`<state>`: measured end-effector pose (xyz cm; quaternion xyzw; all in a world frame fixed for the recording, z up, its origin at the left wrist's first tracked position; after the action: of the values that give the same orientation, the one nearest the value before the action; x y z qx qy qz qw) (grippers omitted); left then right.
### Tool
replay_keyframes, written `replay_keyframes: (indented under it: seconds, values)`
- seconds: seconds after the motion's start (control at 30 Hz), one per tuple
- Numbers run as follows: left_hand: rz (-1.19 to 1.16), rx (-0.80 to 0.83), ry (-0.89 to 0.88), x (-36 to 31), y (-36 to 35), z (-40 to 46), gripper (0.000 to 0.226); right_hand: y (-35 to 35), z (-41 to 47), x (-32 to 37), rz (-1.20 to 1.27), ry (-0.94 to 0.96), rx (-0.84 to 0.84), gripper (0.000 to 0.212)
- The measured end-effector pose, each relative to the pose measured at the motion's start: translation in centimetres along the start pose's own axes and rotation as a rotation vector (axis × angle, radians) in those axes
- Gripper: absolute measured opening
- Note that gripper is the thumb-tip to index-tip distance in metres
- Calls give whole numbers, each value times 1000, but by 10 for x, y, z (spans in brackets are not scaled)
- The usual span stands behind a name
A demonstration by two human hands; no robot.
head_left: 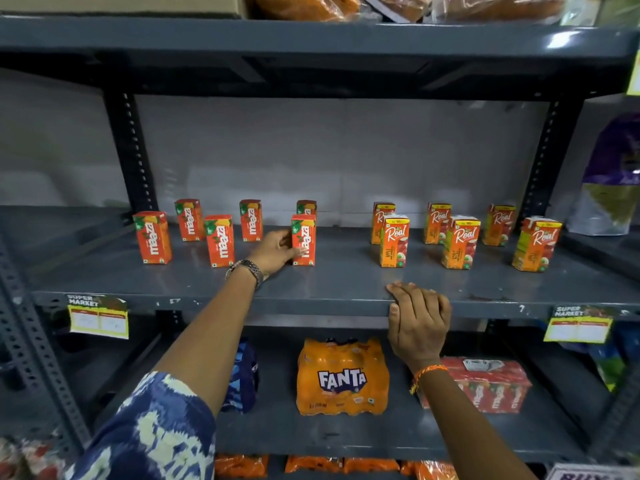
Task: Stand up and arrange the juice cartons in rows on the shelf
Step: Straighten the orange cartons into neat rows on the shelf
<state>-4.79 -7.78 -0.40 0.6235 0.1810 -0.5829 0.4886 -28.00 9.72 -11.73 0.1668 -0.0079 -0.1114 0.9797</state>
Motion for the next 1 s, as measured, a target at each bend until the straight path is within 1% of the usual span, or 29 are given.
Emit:
replay_keyframes:
  seconds: [0.07,0.1,0.13,0.17,0.2,0.23,0.27,0.3,0.33,0.37,0.4,0.43,0.47,0.57,0.67,0.8,1.0]
  values:
    - [-91,-5,-32,-8,7,-15,70,-1,0,-1,3,6,-6,40]
    - [-122,-83,-71,-10,13,-25,70,-2,-1,-2,6,6,-14,40]
    - [-159,-226,-131,-9,22,-34,63,-3,-1,-2,11,6,-22,41]
    - [-194,-413,-181,-8,33,-46,52,-4,-2,-2,15,7,-30,41]
    - [-219,-601,-209,-5,46,-57,46,-5,-2,-2,15,5,-39,41]
    - [-187,-746,-190,1,64,-64,48,-6,-2,-1,13,3,-49,41]
    - [-117,-809,-136,6,81,-68,55,-6,-1,-1,9,4,-55,40]
    - [-11,-774,-40,12,96,-68,63,-6,0,-1,6,6,-58,40]
    - [97,-667,50,18,108,-66,66,-7,0,-1,4,7,-60,40]
    - [188,-514,118,21,114,-64,62,-7,0,-1,2,6,-63,40]
    - [237,-364,151,23,117,-61,53,-7,0,-1,1,1,-65,39]
    - [253,-263,146,27,118,-57,48,-7,0,-1,2,-5,-64,40]
    - [250,-212,127,32,120,-51,49,-7,-1,0,6,-14,-62,40]
    - [269,-163,88,42,122,-36,56,-7,-1,1,10,-28,-57,40]
    - [267,-124,68,47,121,-24,49,-5,-1,0,3,-19,-37,40]
    - [301,-133,69,57,124,-17,38,-2,-1,1,7,-24,-12,41]
    - [280,-137,62,56,122,-21,36,1,-1,2,6,-38,33,42]
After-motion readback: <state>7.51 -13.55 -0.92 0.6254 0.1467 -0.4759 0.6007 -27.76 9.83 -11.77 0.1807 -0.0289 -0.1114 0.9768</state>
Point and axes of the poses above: each hand's wrist, its own z-axis towards the middle knuckle, its own y-axis out of the back of the hand, x = y × z, the point moved 1 cm from there along z, towards the middle knuckle, and after that the axes turned 5 degrees about x, right-handed, at the moved point
